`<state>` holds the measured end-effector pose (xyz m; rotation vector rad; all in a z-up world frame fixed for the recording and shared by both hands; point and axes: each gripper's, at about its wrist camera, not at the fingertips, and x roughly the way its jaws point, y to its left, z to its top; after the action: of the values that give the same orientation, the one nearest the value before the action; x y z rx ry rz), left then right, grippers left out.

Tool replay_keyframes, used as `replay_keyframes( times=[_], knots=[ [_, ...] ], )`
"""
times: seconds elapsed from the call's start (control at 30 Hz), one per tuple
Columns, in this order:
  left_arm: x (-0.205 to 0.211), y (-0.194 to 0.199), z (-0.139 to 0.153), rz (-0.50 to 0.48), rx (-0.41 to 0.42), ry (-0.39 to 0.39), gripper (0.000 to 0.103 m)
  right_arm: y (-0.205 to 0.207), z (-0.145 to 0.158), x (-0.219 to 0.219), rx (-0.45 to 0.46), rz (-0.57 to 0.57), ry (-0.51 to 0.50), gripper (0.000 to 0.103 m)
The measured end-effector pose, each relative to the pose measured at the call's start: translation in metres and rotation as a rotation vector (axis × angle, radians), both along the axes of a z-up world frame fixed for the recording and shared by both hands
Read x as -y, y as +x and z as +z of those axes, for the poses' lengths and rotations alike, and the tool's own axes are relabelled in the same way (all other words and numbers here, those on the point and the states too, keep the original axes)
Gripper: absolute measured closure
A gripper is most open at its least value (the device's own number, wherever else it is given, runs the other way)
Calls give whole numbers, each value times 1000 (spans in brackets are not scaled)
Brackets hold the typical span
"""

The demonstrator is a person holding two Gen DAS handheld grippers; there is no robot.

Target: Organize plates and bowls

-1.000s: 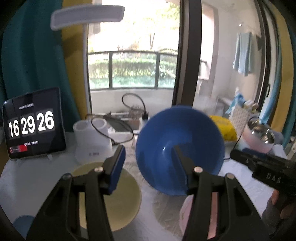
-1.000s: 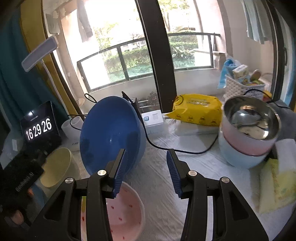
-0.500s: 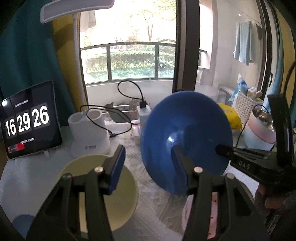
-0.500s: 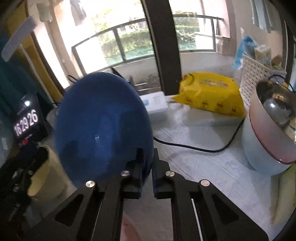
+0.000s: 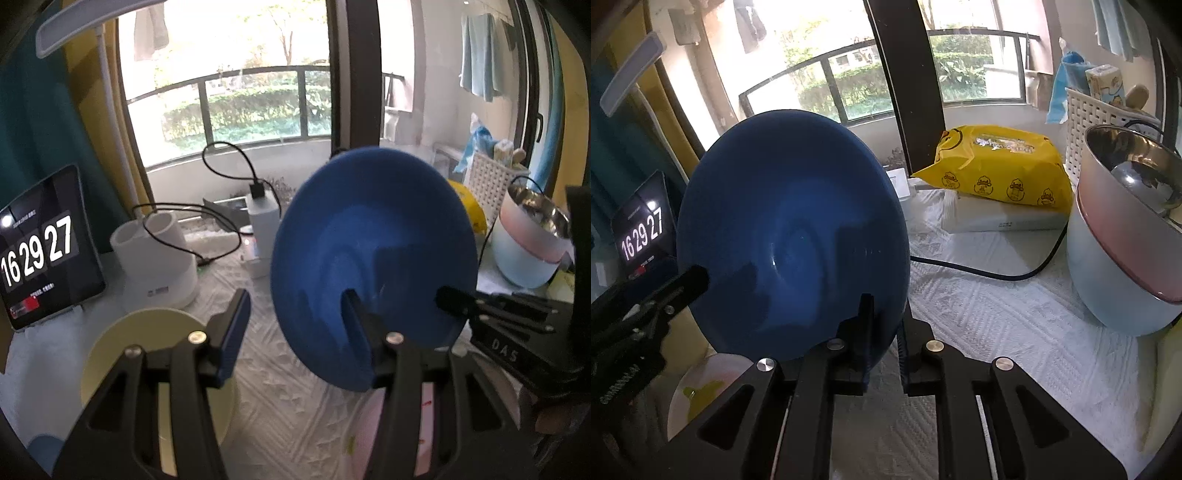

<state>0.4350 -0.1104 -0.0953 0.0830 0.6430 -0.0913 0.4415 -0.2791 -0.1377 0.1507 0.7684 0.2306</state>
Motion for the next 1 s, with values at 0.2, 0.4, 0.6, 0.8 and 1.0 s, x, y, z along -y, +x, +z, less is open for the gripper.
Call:
replay_keyframes(
  times=[0.2, 0.4, 0.6, 0.8, 1.0],
  knots=[
    [2, -1, -1, 13, 15, 7, 80, -4, 0, -6, 35, -5, -33, 91],
    [-2, -3, 4, 12, 26, -15, 87, -3, 1, -2, 61, -13, -14, 91],
    [-7, -11, 16, 19, 76, -31, 87, -21, 18, -7, 207, -3, -53, 91],
    [-13, -25, 31, 24, 144, -53, 87, -29, 30, -9, 280, 8, -42, 91],
    [-19, -37, 44, 36, 190, -60, 87, -39, 44, -8, 331, 30, 13, 90]
  ],
)
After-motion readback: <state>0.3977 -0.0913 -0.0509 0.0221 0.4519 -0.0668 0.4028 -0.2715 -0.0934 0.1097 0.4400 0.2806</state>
